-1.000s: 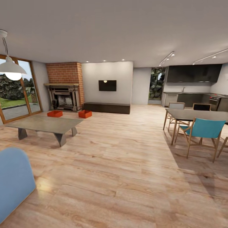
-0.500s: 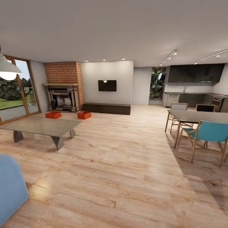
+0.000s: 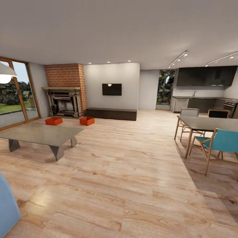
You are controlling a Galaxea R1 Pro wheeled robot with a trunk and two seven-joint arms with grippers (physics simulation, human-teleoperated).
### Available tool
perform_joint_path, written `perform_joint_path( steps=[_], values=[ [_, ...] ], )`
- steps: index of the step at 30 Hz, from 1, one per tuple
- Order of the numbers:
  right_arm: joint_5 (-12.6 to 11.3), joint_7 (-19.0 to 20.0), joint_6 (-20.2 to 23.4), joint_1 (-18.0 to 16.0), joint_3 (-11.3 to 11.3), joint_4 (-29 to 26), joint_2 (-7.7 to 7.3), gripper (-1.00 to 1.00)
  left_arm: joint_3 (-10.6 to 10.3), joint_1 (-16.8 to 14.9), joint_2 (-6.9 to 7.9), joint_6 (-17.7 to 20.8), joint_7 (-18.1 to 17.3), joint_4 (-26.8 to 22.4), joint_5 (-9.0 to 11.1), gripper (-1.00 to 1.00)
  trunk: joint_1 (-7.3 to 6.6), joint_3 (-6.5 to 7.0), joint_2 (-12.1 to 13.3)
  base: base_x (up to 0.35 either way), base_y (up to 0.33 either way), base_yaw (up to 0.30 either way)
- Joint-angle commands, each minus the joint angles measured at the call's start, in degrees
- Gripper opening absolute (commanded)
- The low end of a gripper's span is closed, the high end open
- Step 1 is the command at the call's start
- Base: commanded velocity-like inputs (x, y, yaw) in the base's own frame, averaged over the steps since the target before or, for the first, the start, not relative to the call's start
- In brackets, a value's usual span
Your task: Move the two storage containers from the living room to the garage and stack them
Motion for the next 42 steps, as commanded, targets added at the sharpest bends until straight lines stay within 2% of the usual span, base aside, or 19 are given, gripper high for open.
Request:
perform_joint_path(
  steps=[1, 8, 26, 42],
  values=[
    [0.4, -0.3, -0.3, -0.1, 0.3, 0.2, 0.08, 1.00, 0.2, 0.0, -0.05, 0.4, 0.1, -0.1, 0.2, 1.00, 0.03, -0.06, 0.0, 0.324, 0.000, 0.000],
    [0.7, -0.3, 0.0, -0.1, 0.4, 0.1, 0.61, 1.00, 0.2, 0.0, -0.05, 0.4, 0.1, -0.2, 0.1, 1.00, 0.03, -0.06, 0.0, 0.324, 0.000, 0.000],
    [-0.1, -0.6, 0.5, -0.1, 0.1, 0.1, 0.63, 1.00, 0.2, 0.0, -0.14, 0.4, 0.1, -0.2, 0.0, 1.00, 0.03, -0.06, 0.0, 0.324, 0.000, 0.000],
    [0.4, -0.6, 2.2, -0.1, 0.4, 0.1, 1.07, 1.00, 0.2, 0.0, -0.10, 0.5, 0.1, -0.3, -0.2, 1.00, 0.03, -0.06, 0.0, 0.324, 0.000, 0.000]
  ],
)
